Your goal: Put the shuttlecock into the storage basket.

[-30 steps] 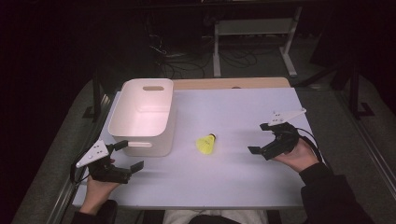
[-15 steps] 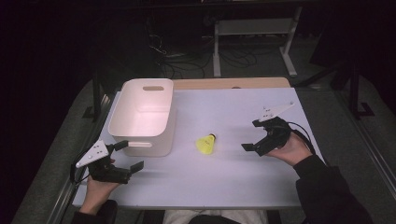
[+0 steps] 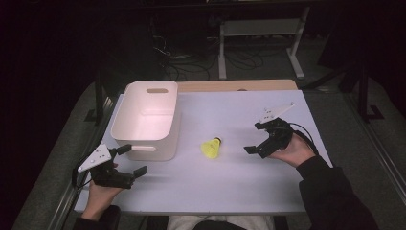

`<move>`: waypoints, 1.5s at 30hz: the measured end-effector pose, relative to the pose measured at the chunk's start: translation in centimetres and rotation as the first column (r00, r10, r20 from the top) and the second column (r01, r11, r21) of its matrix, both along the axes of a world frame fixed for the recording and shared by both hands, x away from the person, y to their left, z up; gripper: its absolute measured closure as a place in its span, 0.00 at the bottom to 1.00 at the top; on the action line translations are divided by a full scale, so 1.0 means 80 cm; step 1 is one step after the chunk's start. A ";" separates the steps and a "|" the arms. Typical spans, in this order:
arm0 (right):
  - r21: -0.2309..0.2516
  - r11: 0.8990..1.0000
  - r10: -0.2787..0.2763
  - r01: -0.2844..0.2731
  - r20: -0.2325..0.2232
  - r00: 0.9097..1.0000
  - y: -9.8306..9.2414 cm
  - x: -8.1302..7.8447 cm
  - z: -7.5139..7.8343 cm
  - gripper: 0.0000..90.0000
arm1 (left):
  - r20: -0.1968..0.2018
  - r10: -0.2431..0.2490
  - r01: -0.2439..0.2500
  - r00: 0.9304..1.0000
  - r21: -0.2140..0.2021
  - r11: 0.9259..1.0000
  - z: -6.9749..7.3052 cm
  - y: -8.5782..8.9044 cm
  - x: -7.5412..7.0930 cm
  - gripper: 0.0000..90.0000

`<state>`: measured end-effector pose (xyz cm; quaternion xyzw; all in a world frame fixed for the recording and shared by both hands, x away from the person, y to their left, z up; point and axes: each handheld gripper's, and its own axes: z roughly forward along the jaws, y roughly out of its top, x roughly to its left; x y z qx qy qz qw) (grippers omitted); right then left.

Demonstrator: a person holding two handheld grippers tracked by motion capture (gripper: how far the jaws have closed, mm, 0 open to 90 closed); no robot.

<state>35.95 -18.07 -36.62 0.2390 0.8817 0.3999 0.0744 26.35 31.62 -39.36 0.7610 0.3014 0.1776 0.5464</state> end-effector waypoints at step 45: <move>-0.036 0.991 0.124 -0.127 -0.069 0.990 0.059 0.031 -0.034 0.05 | 0.005 0.001 -0.001 1.000 -0.007 1.000 0.001 0.001 -0.001 0.00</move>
